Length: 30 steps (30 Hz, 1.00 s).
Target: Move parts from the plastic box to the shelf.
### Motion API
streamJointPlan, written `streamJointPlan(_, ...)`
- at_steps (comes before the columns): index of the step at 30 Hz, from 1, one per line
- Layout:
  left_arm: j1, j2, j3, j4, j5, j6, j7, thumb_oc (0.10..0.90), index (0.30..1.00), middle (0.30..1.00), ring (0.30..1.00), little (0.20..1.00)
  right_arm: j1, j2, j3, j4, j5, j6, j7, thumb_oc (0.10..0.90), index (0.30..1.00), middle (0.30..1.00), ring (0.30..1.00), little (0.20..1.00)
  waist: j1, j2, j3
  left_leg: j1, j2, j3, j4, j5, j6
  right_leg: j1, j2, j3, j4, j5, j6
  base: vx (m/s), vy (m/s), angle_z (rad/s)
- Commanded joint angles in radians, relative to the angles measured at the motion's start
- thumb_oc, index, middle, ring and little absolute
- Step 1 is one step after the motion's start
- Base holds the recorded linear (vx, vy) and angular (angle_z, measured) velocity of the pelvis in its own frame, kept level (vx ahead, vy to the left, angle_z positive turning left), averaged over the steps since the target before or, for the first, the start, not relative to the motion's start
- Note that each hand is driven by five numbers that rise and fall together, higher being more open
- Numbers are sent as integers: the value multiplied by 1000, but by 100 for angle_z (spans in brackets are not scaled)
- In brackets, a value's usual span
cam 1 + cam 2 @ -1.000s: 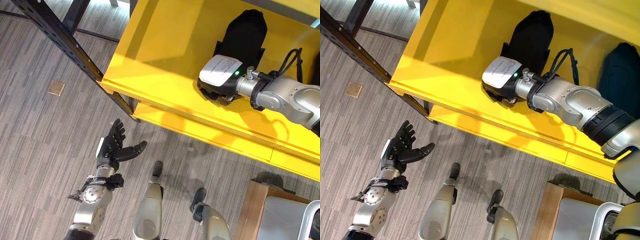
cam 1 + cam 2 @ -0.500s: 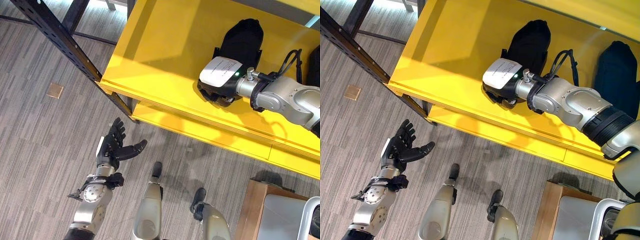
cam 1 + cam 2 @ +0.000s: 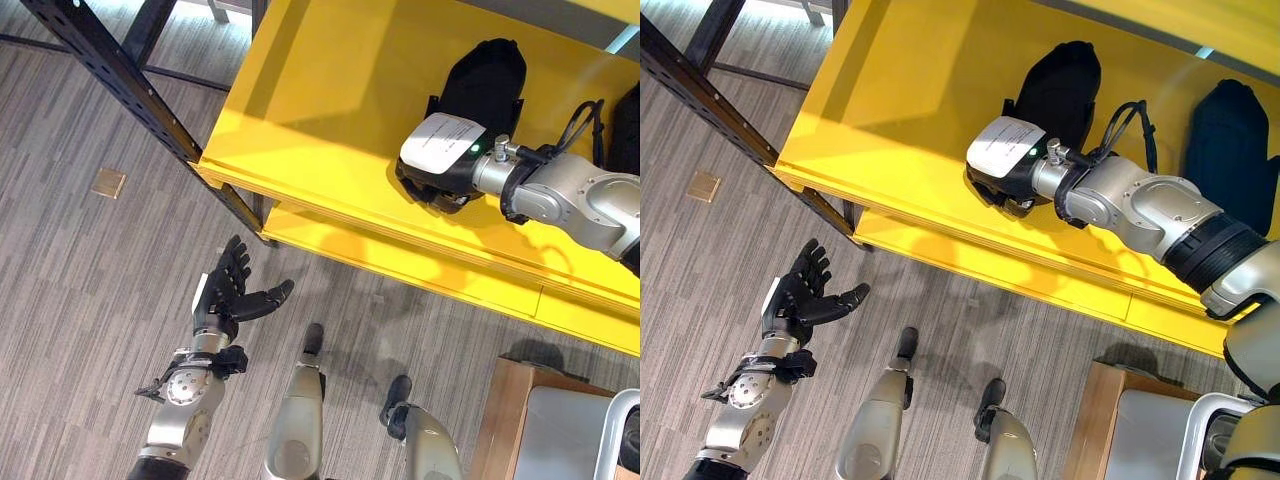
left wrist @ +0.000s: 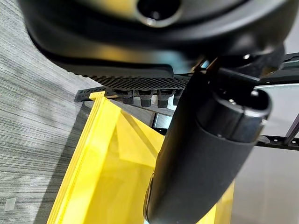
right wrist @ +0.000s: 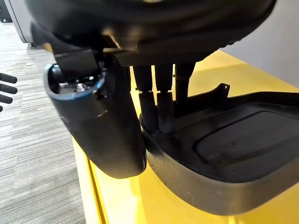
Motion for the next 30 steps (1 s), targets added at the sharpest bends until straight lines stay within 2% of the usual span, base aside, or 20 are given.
streamJointPlan(1, 0, 78, 44, -121, -9, -114, 4, 900, 1000, 1000, 1000, 1000, -85, -14, -128, 1, 29, 36, -92, 900, 1000, 1000, 1000, 1000, 2, -20, -52, -74, 111, -29, 92, -20, -74, 87, -70, 25, -59, 16, 42, 0, 0, 0)
streamJointPlan(11, 7, 75, 56, -119, -15, -118, 10, 900, 1000, 1000, 1000, 1000, -70, -34, -194, 2, 56, 50, -134, 900, 1000, 1000, 1000, 1000, -4, -22, -52, -74, 111, -27, 96, -22, -72, 85, -68, 30, -57, 17, 41, 0, 0, 0)
streamJointPlan(19, 11, 79, 59, -120, -18, -121, 15, 900, 1000, 1000, 1000, 1000, -48, -17, -233, 31, 59, 60, -156, 900, 1000, 1000, 1000, 1000, -5, -19, -49, -77, 110, -27, 101, -25, -69, 83, -68, 29, -54, 17, 41, 0, 0, 0)
streamJointPlan(30, 15, 79, 64, -119, -17, -122, 18, 900, 1000, 1000, 1000, 1000, -54, -11, -238, 6, 59, 56, -163, 900, 1000, 1000, 1000, 1000, -1, -22, -48, -83, 108, -29, 104, -26, -69, 82, -68, 25, -51, 17, 40, 0, 0, 0)
